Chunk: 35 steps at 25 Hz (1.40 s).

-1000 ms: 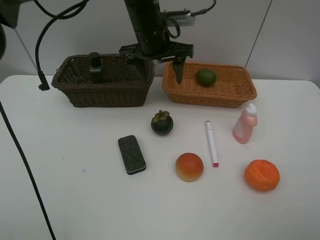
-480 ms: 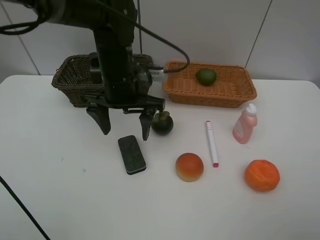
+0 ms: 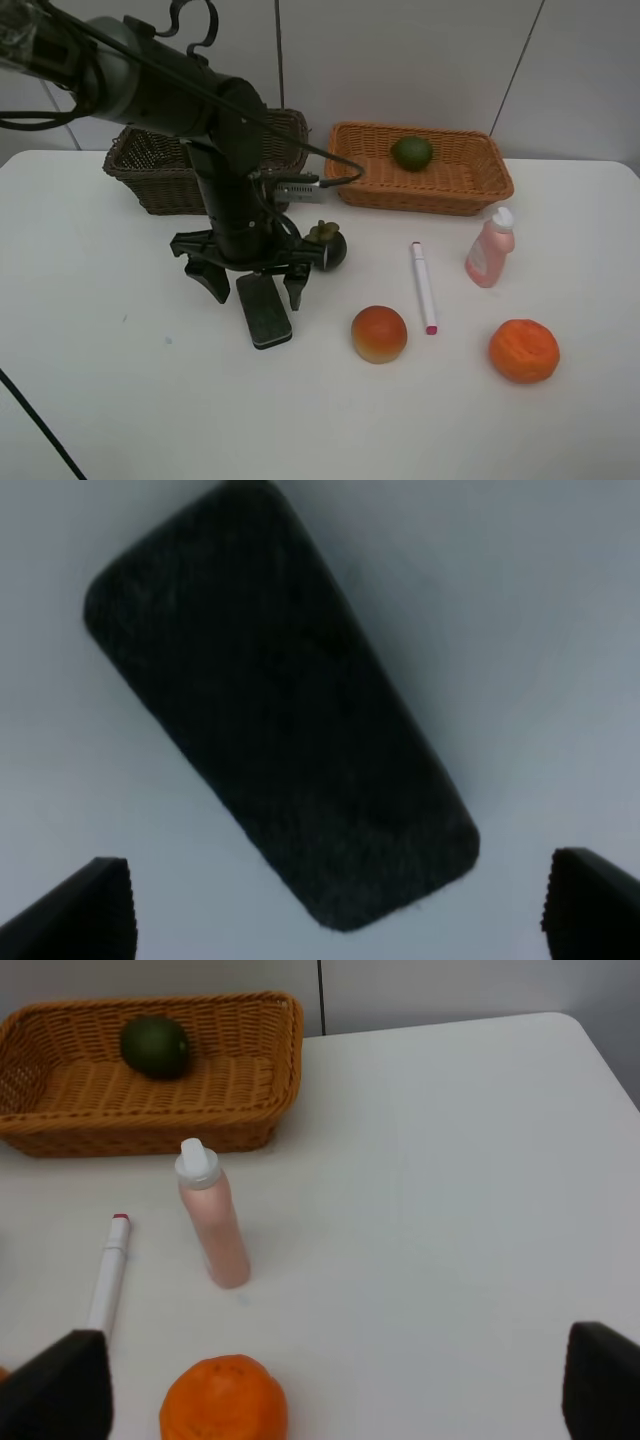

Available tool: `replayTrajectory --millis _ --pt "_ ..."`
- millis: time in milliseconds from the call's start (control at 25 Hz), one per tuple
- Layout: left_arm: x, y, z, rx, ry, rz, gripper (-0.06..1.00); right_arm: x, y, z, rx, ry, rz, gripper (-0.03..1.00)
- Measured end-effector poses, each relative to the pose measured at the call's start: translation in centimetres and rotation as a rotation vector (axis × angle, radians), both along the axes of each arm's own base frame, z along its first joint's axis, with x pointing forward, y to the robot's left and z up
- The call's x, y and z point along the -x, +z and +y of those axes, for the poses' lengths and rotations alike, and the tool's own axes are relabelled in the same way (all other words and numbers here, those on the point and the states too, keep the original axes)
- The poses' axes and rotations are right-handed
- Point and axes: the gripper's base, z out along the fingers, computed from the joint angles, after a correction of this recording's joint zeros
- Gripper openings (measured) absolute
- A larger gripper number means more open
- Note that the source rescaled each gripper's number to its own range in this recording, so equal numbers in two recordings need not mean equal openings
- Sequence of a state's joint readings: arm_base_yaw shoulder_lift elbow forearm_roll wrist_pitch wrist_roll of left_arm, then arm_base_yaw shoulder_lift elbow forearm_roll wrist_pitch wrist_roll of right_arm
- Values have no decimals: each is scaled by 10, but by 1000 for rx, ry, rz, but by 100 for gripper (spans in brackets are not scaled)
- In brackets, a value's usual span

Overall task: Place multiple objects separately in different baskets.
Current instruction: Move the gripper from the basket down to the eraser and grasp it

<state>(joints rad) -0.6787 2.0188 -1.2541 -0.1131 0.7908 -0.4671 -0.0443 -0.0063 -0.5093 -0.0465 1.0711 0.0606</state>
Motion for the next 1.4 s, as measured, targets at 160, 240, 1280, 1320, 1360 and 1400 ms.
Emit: replayTrajectory --millis 160,240,1280,1320,1360,1400 --pt "-4 -4 -1 6 19 -42 100 0 0 0 0 0 0 100" --pt "-5 -14 -1 -10 24 -24 100 0 0 0 0 0 0 100" --pt "-11 -50 -3 -33 6 -22 42 0 0 0 0 0 0 100" --pt "-11 -50 -3 -33 -1 -21 42 0 0 0 0 0 0 100" --pt "-11 -50 -3 -33 -6 -20 42 0 0 0 0 0 0 100" --pt "-11 -49 -3 -31 -11 -22 42 0 0 0 0 0 0 100"
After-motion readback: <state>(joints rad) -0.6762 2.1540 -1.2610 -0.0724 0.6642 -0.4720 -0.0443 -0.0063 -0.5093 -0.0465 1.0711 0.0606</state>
